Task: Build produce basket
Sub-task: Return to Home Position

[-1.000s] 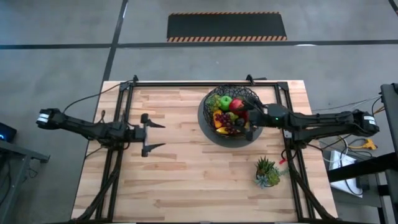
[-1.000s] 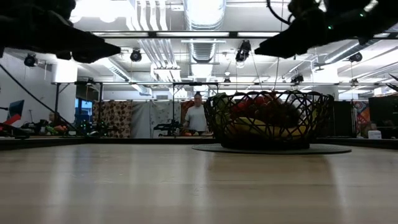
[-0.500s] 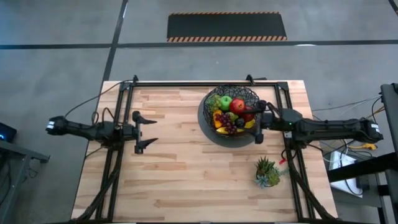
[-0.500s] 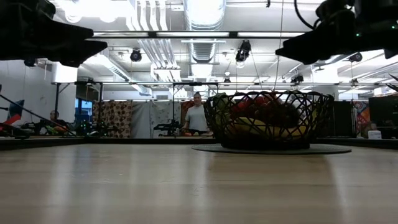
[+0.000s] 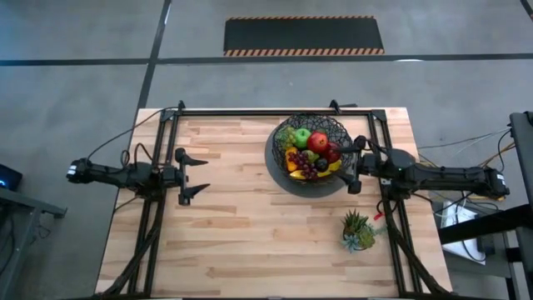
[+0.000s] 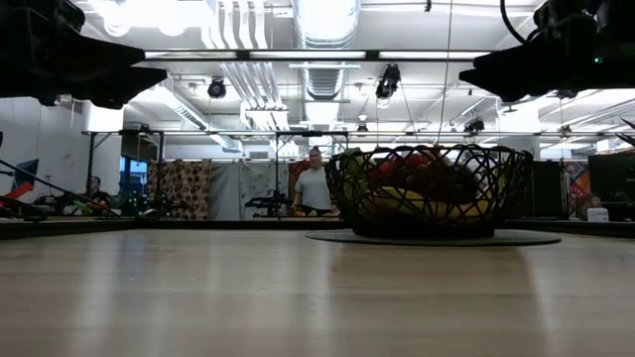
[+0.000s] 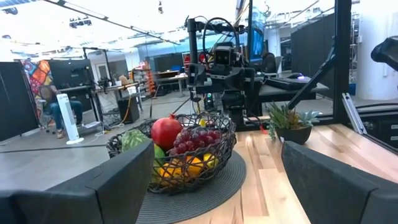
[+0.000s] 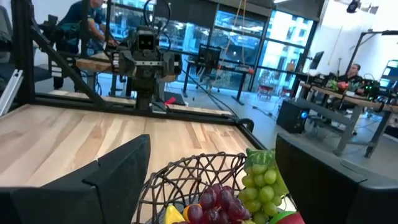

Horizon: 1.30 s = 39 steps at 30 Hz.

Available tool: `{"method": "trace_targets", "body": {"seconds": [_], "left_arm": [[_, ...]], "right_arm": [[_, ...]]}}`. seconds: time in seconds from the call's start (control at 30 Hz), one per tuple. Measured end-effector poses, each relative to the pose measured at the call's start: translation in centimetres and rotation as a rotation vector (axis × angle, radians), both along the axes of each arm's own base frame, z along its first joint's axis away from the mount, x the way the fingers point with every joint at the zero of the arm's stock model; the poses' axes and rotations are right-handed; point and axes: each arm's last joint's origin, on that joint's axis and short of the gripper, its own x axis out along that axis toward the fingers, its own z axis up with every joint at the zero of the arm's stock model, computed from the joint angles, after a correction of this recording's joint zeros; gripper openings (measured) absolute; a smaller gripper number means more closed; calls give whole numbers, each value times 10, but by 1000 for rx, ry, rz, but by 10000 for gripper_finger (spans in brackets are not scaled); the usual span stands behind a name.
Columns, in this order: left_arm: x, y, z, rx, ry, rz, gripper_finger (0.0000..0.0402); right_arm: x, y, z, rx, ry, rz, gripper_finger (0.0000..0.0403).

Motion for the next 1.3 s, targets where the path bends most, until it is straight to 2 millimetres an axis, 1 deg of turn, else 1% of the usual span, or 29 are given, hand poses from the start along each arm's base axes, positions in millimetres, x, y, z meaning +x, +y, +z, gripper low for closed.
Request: {"method": "trace_targets", "body": {"seconds": [0.2, 0.43, 0.97, 1.07, 1.23, 1.3], "left_arm": [[0, 0, 0, -1, -1, 0, 334], [0, 0, 0, -2, -1, 1, 334], [0, 0, -1, -26, -4, 3, 334], [0, 0, -1, -26, -6, 4, 334], [0, 0, -1, -26, -7, 8, 334], [0, 1, -1, -24, -5, 38, 334]], "right_arm": [[-8, 1, 1, -10, -59, -3, 327], [-13, 1, -4, -4, -51, -35, 327], [-30, 4, -3, -7, -105, -27, 327], [-29, 4, -7, -1, -84, -25, 327], [-29, 4, -8, -8, -86, -27, 327], [-28, 4, -13, -3, -72, -26, 327]]}}
